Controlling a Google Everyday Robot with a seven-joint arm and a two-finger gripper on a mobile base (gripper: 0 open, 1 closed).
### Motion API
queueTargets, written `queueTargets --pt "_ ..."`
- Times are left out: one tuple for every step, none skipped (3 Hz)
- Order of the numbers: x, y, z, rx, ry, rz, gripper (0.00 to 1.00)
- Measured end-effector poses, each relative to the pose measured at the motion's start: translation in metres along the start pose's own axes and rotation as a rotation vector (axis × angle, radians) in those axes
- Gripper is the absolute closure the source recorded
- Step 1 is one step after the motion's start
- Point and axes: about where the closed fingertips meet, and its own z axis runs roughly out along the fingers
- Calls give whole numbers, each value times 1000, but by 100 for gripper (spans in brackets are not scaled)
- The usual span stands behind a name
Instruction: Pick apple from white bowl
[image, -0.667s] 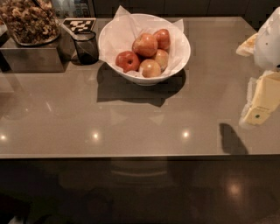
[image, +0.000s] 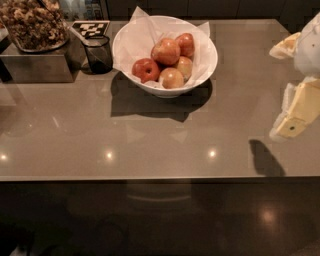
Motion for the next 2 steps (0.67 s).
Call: queueTargets --pt "-20 -40 -1 52 -224 -59 0" --pt "-61 -78 9 16 -457 -184 0"
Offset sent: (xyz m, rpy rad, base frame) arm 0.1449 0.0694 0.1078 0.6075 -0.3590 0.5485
